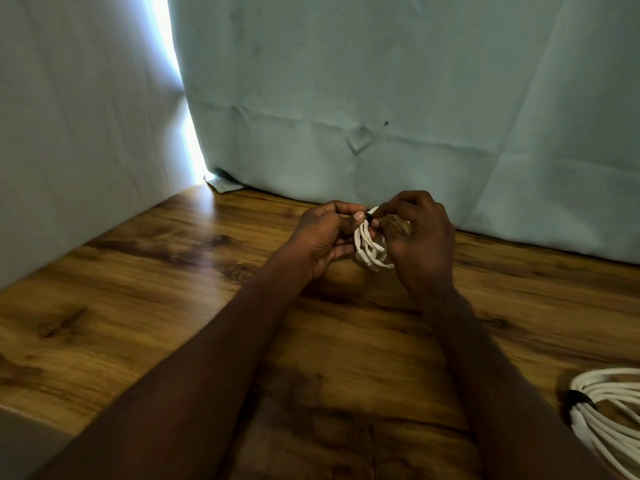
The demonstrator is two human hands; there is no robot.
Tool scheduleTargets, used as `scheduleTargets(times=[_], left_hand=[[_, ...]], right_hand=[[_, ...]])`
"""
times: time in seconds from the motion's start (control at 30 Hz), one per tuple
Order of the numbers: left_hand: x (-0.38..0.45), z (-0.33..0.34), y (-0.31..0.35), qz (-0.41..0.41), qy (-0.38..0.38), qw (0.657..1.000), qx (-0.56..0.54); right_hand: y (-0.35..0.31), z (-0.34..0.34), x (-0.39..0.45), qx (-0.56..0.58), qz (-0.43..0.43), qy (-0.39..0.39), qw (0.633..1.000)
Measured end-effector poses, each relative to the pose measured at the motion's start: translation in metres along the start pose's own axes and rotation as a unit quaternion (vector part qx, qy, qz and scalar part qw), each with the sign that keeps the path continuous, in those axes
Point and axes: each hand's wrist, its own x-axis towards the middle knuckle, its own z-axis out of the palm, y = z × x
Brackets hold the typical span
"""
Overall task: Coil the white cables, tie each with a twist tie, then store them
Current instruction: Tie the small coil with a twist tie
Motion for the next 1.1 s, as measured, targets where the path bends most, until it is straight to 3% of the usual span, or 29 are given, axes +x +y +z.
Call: scheduleTargets(times=[0.17, 0.47, 0.53, 0.67, 0.73, 0.8, 0.93, 1.1], left_hand=[[-0.002, 0.002, -0.003, -0.003, -0.017, 0.999, 0.026], [-0.009, -0.001, 0.003, 0.031, -0.062, 0.995, 0.067], [-0.008, -0.002, 0.006, 0.057, -0.060, 0.993, 0.086], [-0.009, -0.008, 0.008, 0.100, -0.070, 0.980, 0.155], [-0.009, -0.009, 0.008, 0.111, -0.079, 0.976, 0.172], [-0.009, -0.010, 0.008, 0.116, -0.088, 0.975, 0.169], [-0.011, -0.011, 0.009, 0.100, -0.115, 0.976, 0.153], [-0.008, -0.012, 0.008, 0.083, -0.125, 0.981, 0.122]], right_hand=[[0.000, -0.002, 0.000, 0.014, 0.016, -0.007, 1.000], [-0.008, -0.017, 0.009, 0.141, 0.108, -0.077, 0.981], [-0.014, -0.021, 0.013, 0.215, 0.167, -0.100, 0.957], [-0.021, -0.023, 0.013, 0.360, 0.329, -0.146, 0.861], [-0.021, -0.024, 0.013, 0.396, 0.366, -0.157, 0.828], [-0.019, -0.025, 0.012, 0.395, 0.353, -0.177, 0.829], [-0.017, -0.026, 0.007, 0.339, 0.292, -0.183, 0.875], [-0.019, -0.020, 0.008, 0.332, 0.296, -0.165, 0.880]])
